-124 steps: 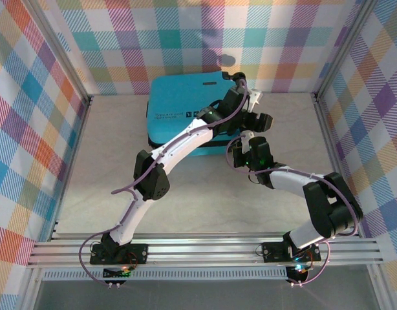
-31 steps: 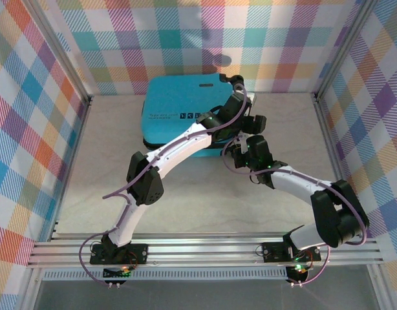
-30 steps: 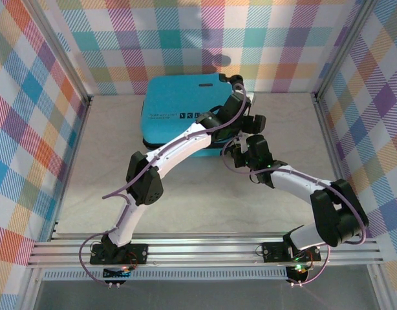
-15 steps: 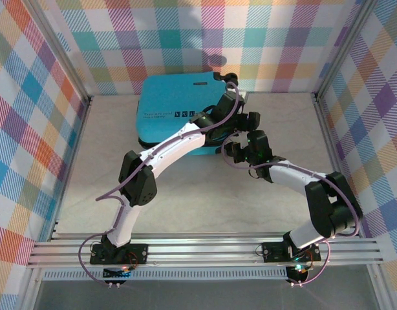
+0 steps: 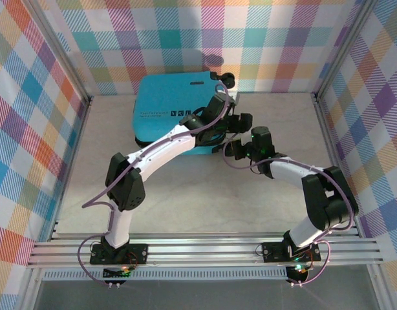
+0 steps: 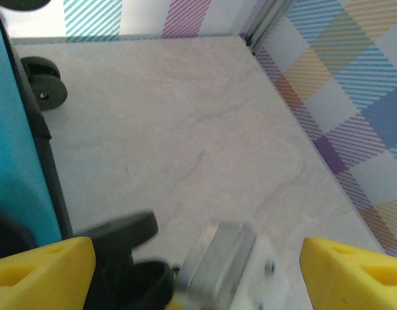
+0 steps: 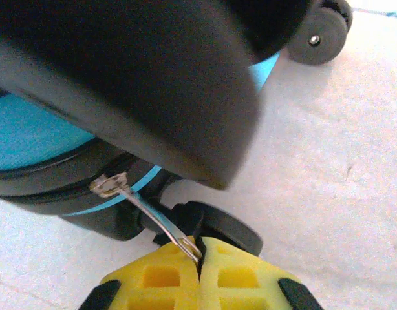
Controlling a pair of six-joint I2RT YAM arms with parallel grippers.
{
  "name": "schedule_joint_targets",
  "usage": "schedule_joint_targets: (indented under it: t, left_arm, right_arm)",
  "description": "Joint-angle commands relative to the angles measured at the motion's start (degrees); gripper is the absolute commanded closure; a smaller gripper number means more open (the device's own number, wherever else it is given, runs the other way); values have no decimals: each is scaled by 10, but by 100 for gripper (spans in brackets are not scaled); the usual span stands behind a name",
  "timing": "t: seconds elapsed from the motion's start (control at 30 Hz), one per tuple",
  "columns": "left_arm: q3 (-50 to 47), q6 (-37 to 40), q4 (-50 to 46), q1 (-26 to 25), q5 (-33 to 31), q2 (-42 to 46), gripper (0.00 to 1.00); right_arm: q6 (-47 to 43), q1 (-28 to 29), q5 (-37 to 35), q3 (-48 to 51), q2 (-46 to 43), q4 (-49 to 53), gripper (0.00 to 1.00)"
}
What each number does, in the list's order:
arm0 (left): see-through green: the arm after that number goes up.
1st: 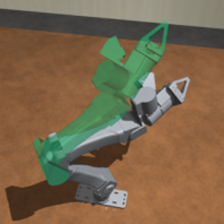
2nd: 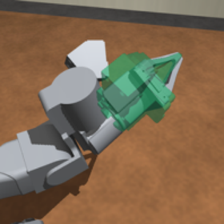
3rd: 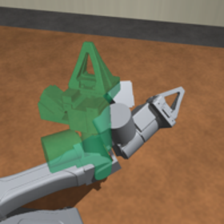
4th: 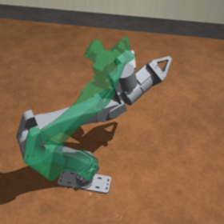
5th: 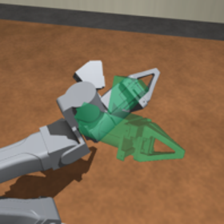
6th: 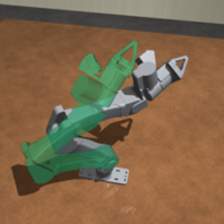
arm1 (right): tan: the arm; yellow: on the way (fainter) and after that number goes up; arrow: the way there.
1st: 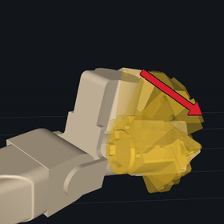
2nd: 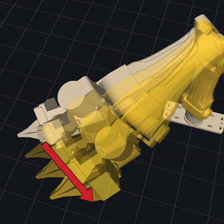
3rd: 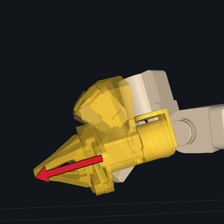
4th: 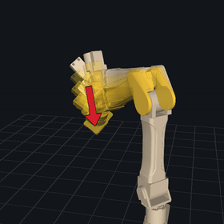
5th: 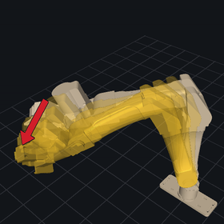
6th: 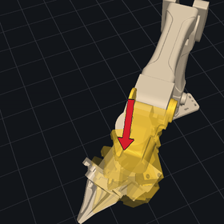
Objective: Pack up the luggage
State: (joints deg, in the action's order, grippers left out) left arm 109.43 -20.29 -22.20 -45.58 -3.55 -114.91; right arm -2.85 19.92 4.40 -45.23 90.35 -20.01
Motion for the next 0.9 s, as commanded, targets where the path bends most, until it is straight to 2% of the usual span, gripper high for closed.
schedule_joint_targets:
  t: [0.0, 0.17, 0.27, 0.33, 0.43, 0.47, 0.53, 0.6, 0.67, 0.87]
  left_arm:
    - [-51, 10, -169, 25, -40, -5, 17]
    - [-74, 14, -169, 26, -40, 12, 17]
    - [-75, 20, -167, 26, -41, 23, 18]
    - [-71, 24, -169, 24, -38, 32, 18]
    - [-74, 29, -176, 22, -49, 50, 18]
    - [-77, 30, -179, 21, -51, 57, 18]
    - [-87, 29, -180, 17, -58, 74, 18]
    - [-104, 28, -175, 11, -67, 101, 18]
    - [-119, 24, -171, 4, -84, 127, 17]
    - [-176, 2, -161, -2, -128, 203, 16]
  right_arm:
    - [-5, -51, 18, -34, 10, -78, 100]
    - [-22, -67, 98, -57, 17, -53, 100]
    - [-22, -67, 100, -62, 12, -40, 100]
    - [1, -75, 87, -72, 11, -28, 100]
    - [60, -95, 110, -111, 13, 13, 100]
    - [73, -97, 120, -135, 16, 39, 96]
    - [102, -98, 113, -184, 26, 91, 77]
    - [129, -99, 86, -245, 45, 163, 67]
    - [158, -108, 99, -292, 62, 208, 67]
    - [191, -110, 247, -350, 105, 222, 60]
